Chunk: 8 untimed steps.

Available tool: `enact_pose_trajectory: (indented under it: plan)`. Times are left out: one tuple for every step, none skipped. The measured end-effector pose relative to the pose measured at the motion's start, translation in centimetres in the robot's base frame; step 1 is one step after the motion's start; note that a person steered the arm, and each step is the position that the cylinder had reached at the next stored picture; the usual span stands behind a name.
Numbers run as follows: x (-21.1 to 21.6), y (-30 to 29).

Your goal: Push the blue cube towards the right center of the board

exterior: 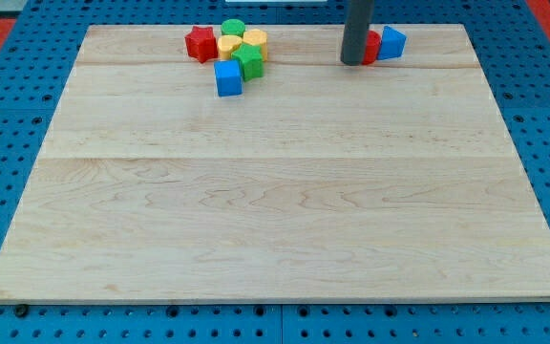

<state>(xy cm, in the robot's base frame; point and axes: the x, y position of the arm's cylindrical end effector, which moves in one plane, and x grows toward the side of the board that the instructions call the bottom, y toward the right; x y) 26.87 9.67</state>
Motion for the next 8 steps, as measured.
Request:
enact_pose_trajectory:
  plan:
    - [-1.4,-0.9]
    - [-6.3,-0.5]
    - [-7.7,-2.3]
    - [-7.7,-7.0]
    - [-7.5,-16.1]
    - [-7.5,-17.7]
    - [-5.7,-17.6]
    - [-2.4,-17.6]
